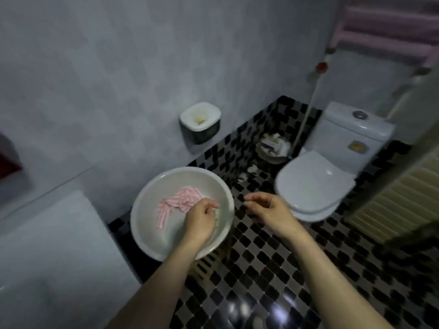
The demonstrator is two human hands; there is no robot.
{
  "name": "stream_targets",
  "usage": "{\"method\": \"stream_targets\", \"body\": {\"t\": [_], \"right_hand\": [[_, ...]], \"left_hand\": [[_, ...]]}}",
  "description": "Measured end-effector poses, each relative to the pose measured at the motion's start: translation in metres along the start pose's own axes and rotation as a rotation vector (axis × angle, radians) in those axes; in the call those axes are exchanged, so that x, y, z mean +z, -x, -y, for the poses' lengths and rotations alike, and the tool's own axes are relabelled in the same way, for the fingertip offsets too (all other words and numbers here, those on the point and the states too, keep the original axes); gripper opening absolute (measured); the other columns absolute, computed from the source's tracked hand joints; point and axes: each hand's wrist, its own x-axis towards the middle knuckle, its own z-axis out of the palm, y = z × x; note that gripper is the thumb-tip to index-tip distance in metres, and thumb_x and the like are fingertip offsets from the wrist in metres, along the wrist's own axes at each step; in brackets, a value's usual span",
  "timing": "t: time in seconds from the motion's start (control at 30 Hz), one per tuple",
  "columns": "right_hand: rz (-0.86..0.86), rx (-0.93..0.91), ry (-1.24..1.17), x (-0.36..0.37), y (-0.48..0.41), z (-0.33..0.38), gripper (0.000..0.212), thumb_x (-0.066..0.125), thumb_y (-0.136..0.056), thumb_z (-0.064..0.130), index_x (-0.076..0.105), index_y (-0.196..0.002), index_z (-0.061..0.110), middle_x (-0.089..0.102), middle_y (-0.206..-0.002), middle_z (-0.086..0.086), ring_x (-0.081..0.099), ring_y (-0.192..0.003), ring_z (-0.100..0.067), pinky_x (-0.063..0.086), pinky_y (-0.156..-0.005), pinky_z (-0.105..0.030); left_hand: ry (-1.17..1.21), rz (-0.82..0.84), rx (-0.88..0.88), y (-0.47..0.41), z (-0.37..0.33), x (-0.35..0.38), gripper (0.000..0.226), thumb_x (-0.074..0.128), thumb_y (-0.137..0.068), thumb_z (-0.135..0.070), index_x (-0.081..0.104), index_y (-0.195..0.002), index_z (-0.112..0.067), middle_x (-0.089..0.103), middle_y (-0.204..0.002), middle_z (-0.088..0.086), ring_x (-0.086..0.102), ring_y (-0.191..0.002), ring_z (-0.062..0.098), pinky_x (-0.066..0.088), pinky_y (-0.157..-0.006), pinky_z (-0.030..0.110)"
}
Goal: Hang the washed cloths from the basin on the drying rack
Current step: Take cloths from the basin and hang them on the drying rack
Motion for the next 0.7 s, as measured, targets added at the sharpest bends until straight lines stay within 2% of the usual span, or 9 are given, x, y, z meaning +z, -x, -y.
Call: {"method": "stream_targets", "body": {"t": [0.07, 0.13, 0.17, 0.27, 0.33, 0.43, 0.57, 0.7], "right_hand": [[0.114, 0.002, 0.042, 0.016, -0.033, -0.007, 0.017, 0.057, -0.095, 0.017, 0.064, -0.111, 0.018, 0.069, -0.101, 0.000, 0.065, -0.089, -0.015, 0.054, -0.080, -0.032], [0.216, 0.045, 0.068, 0.034, -0.061, -0.018, 0.029, 0.056, -0.096, 0.018, 0.058, -0.124, 0.017, 0.063, -0.118, 0.000, 0.063, -0.105, -0.018, 0.054, -0.091, -0.038], [0.257, 0.069, 0.065, 0.042, -0.070, -0.024, 0.033, 0.055, -0.096, 0.017, 0.054, -0.130, 0.016, 0.059, -0.125, 0.000, 0.061, -0.106, -0.018, 0.054, -0.092, -0.039], [0.350, 0.111, 0.145, 0.066, -0.095, -0.028, 0.042, 0.051, -0.097, 0.013, 0.045, -0.139, 0.015, 0.048, -0.130, 0.002, 0.055, -0.106, -0.016, 0.049, -0.097, -0.038], [0.378, 0.110, 0.212, 0.080, -0.112, -0.032, 0.045, 0.050, -0.097, 0.010, 0.042, -0.142, 0.015, 0.046, -0.128, 0.002, 0.053, -0.109, -0.017, 0.048, -0.100, -0.039], [0.422, 0.080, 0.343, 0.102, -0.138, -0.044, 0.053, 0.049, -0.094, 0.003, 0.039, -0.144, 0.017, 0.049, -0.135, -0.001, 0.061, -0.104, -0.020, 0.053, -0.088, -0.033], [0.471, 0.030, 0.534, 0.128, -0.172, -0.059, 0.061, 0.051, -0.090, -0.003, 0.037, -0.145, 0.015, 0.050, -0.137, -0.004, 0.054, -0.121, -0.024, 0.042, -0.094, -0.021], [0.496, -0.015, 0.700, 0.147, -0.203, -0.075, 0.066, 0.051, -0.085, -0.007, 0.035, -0.147, 0.013, 0.039, -0.150, -0.008, 0.041, -0.136, -0.024, 0.030, -0.109, -0.022]], "left_hand": [[-0.058, -0.034, -0.073, -0.011, 0.022, -0.009, 0.031, 0.044, -0.093, -0.006, 0.064, -0.091, -0.030, 0.067, -0.108, 0.000, 0.059, -0.087, 0.019, 0.040, -0.071, 0.024], [-0.140, -0.012, -0.137, -0.018, 0.043, -0.017, 0.033, 0.045, -0.091, -0.003, 0.066, -0.105, -0.024, 0.065, -0.117, 0.001, 0.058, -0.096, 0.017, 0.037, -0.069, 0.013], [-0.175, 0.017, -0.164, -0.019, 0.049, -0.020, 0.036, 0.046, -0.090, -0.001, 0.065, -0.113, -0.020, 0.062, -0.123, 0.002, 0.057, -0.103, 0.017, 0.037, -0.073, 0.008], [-0.221, 0.049, -0.258, -0.027, 0.076, -0.027, 0.044, 0.048, -0.090, -0.002, 0.056, -0.130, -0.017, 0.048, -0.141, 0.005, 0.045, -0.128, 0.022, 0.034, -0.098, 0.020], [-0.233, 0.048, -0.300, -0.036, 0.090, -0.029, 0.047, 0.048, -0.090, -0.002, 0.051, -0.135, -0.017, 0.043, -0.146, 0.006, 0.040, -0.133, 0.023, 0.031, -0.104, 0.024], [-0.295, 0.083, -0.317, -0.056, 0.107, -0.027, 0.052, 0.047, -0.091, -0.003, 0.043, -0.141, -0.015, 0.035, -0.153, 0.008, 0.030, -0.140, 0.025, 0.027, -0.112, 0.028], [-0.551, 0.085, -0.187, -0.099, 0.124, -0.016, 0.054, 0.051, -0.088, -0.007, 0.044, -0.140, -0.019, 0.021, -0.159, 0.002, 0.019, -0.145, 0.024, 0.017, -0.114, 0.030], [-0.751, 0.134, -0.117, -0.145, 0.128, -0.005, 0.042, 0.048, -0.087, -0.010, 0.053, -0.128, -0.017, 0.008, -0.162, -0.004, 0.016, -0.141, 0.031, 0.022, -0.112, 0.036]]}}
